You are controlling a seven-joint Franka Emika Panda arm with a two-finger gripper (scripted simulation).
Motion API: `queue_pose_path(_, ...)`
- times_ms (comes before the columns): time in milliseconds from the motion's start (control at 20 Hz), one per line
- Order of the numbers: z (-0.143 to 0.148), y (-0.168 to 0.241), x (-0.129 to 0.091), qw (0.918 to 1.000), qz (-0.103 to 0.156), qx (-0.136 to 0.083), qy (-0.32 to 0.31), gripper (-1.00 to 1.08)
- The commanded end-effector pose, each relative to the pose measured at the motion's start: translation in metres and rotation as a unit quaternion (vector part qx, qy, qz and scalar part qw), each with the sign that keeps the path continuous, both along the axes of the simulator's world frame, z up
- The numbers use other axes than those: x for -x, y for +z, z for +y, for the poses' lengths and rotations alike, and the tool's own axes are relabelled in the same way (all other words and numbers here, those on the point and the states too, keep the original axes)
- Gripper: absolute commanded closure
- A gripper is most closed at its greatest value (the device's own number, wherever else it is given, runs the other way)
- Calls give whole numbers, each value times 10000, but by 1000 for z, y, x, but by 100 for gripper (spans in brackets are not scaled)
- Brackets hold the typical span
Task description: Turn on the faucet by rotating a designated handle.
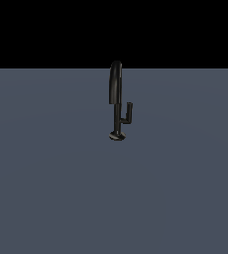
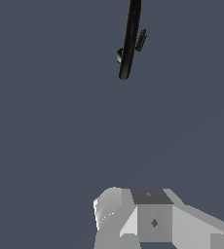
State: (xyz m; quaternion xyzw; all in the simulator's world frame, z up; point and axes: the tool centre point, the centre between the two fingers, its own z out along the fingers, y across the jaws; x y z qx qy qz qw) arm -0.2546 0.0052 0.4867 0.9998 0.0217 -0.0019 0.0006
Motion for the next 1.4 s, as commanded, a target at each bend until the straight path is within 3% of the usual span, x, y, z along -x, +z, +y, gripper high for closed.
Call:
queue_pose_path(0, 0, 0, 0, 10000, 0, 0, 0, 108)
queue_pose_path(650, 3, -2, -24, 9990, 251, -249, -278, 108)
queue_pose_path(1000, 6, -6, -57, 9941, 606, -602, -671, 108)
queue_pose_path(1350, 7, -15, -99, 9822, 1049, -1043, -1160, 108)
